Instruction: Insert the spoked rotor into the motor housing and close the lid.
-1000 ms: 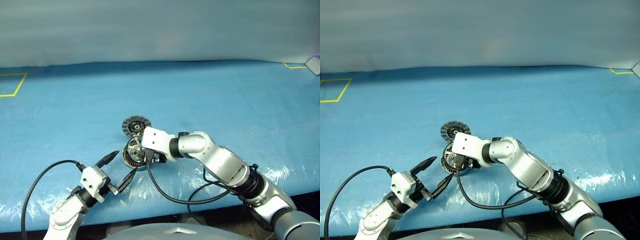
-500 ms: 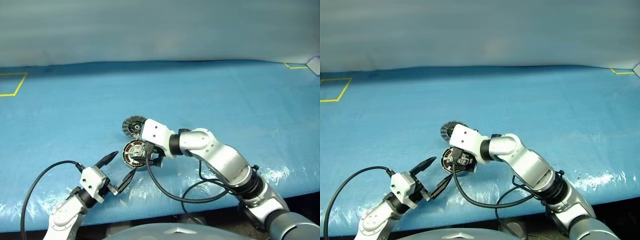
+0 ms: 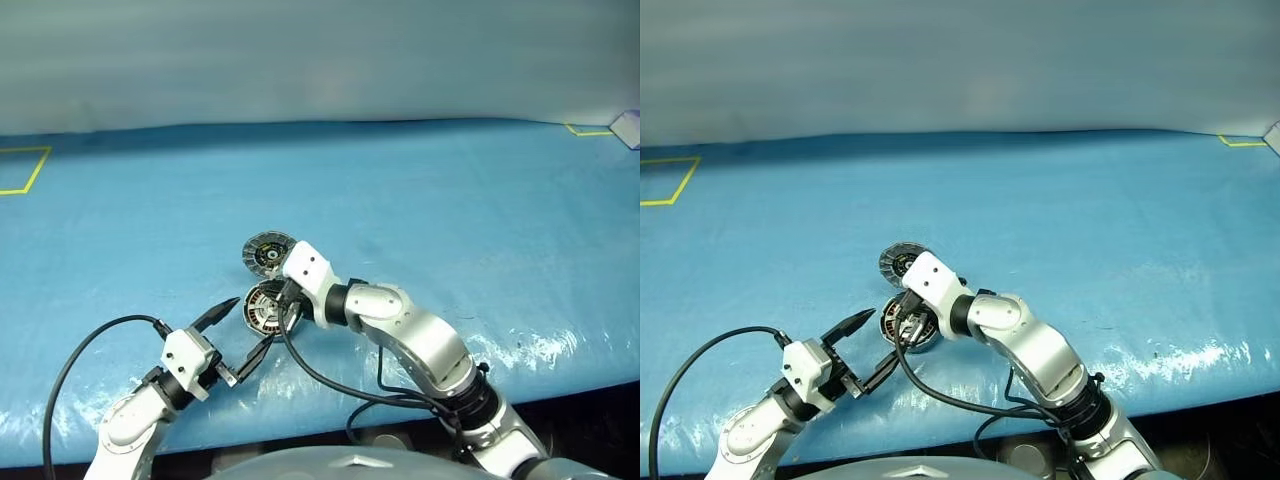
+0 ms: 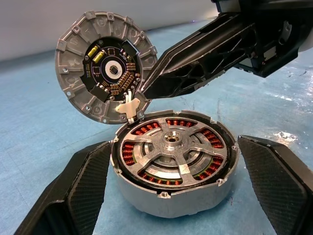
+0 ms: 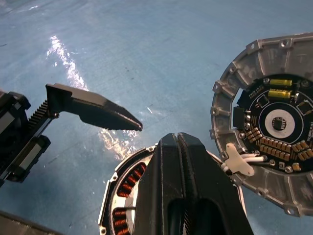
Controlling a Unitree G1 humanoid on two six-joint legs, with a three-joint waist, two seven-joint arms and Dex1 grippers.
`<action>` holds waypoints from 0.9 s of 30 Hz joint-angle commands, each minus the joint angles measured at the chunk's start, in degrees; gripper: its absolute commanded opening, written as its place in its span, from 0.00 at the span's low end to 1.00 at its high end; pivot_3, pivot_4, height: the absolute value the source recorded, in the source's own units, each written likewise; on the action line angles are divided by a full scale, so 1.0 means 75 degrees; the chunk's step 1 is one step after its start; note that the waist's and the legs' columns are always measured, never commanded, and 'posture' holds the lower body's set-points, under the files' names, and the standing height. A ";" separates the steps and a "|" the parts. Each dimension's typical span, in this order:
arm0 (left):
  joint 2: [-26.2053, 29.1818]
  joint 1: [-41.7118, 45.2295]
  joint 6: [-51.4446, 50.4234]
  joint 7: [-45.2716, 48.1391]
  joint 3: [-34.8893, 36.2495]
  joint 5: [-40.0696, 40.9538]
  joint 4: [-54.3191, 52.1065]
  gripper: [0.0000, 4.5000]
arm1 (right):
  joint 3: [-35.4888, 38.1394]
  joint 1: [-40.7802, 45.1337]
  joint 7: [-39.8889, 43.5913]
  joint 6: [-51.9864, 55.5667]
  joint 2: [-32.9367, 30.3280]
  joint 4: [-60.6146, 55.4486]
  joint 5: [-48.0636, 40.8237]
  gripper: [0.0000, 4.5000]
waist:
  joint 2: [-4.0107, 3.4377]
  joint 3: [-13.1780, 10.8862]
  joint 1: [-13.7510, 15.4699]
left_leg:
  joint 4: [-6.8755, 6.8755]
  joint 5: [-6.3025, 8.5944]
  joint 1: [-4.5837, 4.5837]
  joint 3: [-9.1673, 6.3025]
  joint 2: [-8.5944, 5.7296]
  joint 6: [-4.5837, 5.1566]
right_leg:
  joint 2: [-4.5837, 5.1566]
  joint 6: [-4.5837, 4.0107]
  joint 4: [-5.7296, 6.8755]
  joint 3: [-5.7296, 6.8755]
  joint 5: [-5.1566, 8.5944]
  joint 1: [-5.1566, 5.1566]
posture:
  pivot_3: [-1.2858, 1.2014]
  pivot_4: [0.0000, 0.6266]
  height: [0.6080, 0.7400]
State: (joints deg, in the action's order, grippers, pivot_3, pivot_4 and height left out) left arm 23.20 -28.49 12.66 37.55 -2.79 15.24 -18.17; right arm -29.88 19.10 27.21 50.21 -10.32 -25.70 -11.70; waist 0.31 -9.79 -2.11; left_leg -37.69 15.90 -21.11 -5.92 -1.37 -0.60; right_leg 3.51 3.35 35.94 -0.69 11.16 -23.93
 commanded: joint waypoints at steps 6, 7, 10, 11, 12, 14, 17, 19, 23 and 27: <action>0.0037 -0.0149 0.0013 -0.0007 0.0052 0.0044 -0.0244 1.00 | -0.0298 -0.0264 0.0045 -0.0162 -0.0105 0.0152 0.0021 0.01 | 0.0000 0.0000 0.0001 | 0.0002 0.0000 0.0000 -0.0003 0.0001 0.0000 | -0.0001 -0.0004 0.0000 0.0003 0.0003 -0.0001 | 0.52 0.24 1.00; 0.0037 -0.0158 0.0016 -0.0005 0.0056 0.0047 -0.0243 1.00 | -0.0343 -0.0284 0.0050 -0.0135 -0.0143 0.0170 0.0032 0.01 | 0.0000 0.0000 0.0001 | 0.0003 0.0000 0.0001 -0.0002 0.0001 0.0000 | -0.0001 -0.0005 0.0000 0.0002 0.0003 -0.0001 | 0.52 0.24 1.00; 0.0031 -0.0157 0.0007 -0.0010 0.0045 0.0043 -0.0240 1.00 | -0.0409 -0.0310 0.0031 -0.0060 -0.0215 0.0210 0.0058 0.01 | 0.0000 0.0000 0.0001 | 0.0002 0.0000 0.0000 -0.0002 0.0001 0.0000 | -0.0001 -0.0005 0.0000 0.0002 0.0003 -0.0001 | 0.52 0.24 1.00; 0.0026 -0.0140 0.0001 -0.0011 0.0031 0.0036 -0.0236 1.00 | -0.0381 -0.0310 0.0035 -0.0062 -0.0228 0.0183 0.0040 0.01 | 0.0000 0.0000 0.0001 | 0.0002 0.0000 0.0001 -0.0002 0.0001 0.0000 | -0.0001 -0.0004 0.0000 0.0002 0.0003 0.0000 | 0.52 0.24 1.00; 0.0023 -0.0127 -0.0002 -0.0011 0.0022 0.0032 -0.0232 1.00 | -0.0359 -0.0309 0.0036 -0.0065 -0.0235 0.0160 0.0024 0.01 | 0.0000 0.0000 0.0001 | 0.0002 0.0000 0.0001 -0.0003 0.0001 0.0000 | -0.0001 -0.0004 0.0000 0.0003 0.0003 0.0000 | 0.52 0.24 1.00; 0.0022 -0.0097 -0.0018 -0.0008 0.0015 0.0036 -0.0233 1.00 | -0.0223 -0.0286 0.0105 -0.0113 -0.0250 0.0034 -0.0082 0.01 | 0.0000 0.0000 0.0001 | 0.0002 0.0000 0.0001 -0.0002 0.0001 0.0000 | -0.0001 -0.0004 0.0001 0.0002 0.0004 0.0000 | 0.52 0.24 1.00; 0.0038 -0.0061 -0.0035 0.0020 0.0020 0.0052 -0.0221 1.00 | 0.0196 -0.0242 0.0278 -0.0162 -0.0344 -0.0280 -0.0357 0.01 | 0.0000 0.0000 0.0005 | 0.0002 0.0000 0.0001 -0.0002 0.0001 0.0000 | -0.0001 -0.0003 0.0000 0.0002 0.0003 0.0001 | 0.52 0.24 1.00; 0.0046 -0.0032 -0.0053 0.0037 0.0033 0.0061 -0.0205 1.00 | 0.0485 -0.0239 0.0318 -0.0116 -0.0418 -0.0300 -0.0484 0.01 | 0.0001 0.0000 0.0004 | 0.0001 0.0000 0.0000 -0.0002 0.0000 0.0000 | -0.0001 -0.0003 -0.0001 0.0002 0.0003 0.0001 | 0.52 0.24 1.00; 0.0047 0.0052 -0.0099 0.0073 -0.0006 0.0053 -0.0173 1.00 | 0.0297 -0.0270 0.0540 -0.0046 -0.0870 -0.0175 -0.0383 0.01 | 0.0000 0.0000 0.0005 | 0.0002 0.0000 0.0000 -0.0002 0.0001 0.0000 | -0.0001 -0.0003 -0.0001 0.0003 0.0003 0.0001 | 0.52 0.24 1.00; 0.0036 0.0116 -0.0117 0.0045 -0.0007 0.0023 -0.0187 1.00 | 0.0194 -0.0254 0.0653 -0.0156 -0.1052 -0.0187 -0.0360 0.01 | 0.0000 0.0000 -0.0005 | 0.0003 0.0000 0.0001 0.0001 0.0003 0.0000 | -0.0002 -0.0003 0.0000 0.0002 0.0003 -0.0002 | 0.52 0.24 1.00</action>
State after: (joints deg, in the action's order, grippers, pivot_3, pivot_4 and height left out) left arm 23.20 -27.56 11.57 37.66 -2.87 15.19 -18.17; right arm -28.53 16.70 31.31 50.39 -18.09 -25.32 -14.02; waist 0.31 -9.79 -2.14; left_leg -37.66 15.90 -21.10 -5.93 -1.35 -0.60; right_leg 3.49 3.32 35.95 -0.67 11.18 -23.94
